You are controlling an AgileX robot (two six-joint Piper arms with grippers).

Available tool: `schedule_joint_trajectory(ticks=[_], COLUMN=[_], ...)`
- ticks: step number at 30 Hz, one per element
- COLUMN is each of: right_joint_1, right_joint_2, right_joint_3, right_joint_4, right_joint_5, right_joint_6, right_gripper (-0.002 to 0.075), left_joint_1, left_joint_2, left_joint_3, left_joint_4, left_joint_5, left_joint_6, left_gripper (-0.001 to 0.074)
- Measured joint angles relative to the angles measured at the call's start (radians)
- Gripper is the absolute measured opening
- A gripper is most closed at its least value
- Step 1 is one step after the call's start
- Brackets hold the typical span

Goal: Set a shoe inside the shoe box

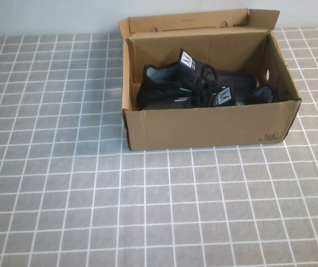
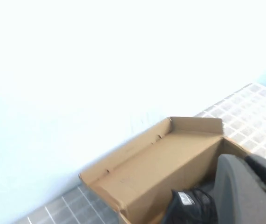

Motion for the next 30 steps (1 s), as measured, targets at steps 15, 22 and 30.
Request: schedule_joint_trajectory(ticks=[15,22,30], right_joint_1=[0.0,0.0,0.0], right_joint_2=[-0.091,-0.089,-0.089], right_joint_3=[0.27,0.367,0.391], right_joint_4=[0.15,0.18,0.19], right_joint_5=[-0.437,-0.612,-0.642], right_joint_6=[-0.068,-0.069,-0.071], right_gripper=[-0.0016,-0.0016,-0.0016], left_joint_1=[0.0,0.0,0.0], left_joint_2=[-0.696,-1.089,-1.419], left_joint_3=[1.055,1.675,2.156], left_joint_4=[-0.002,-0.056,-0.117], left_joint_5=[-0.409,-0.756,-1.12], left_joint_6=[0.127,0.142,0.145], left_gripper=[-0.0001,-0.0001,-0.0001])
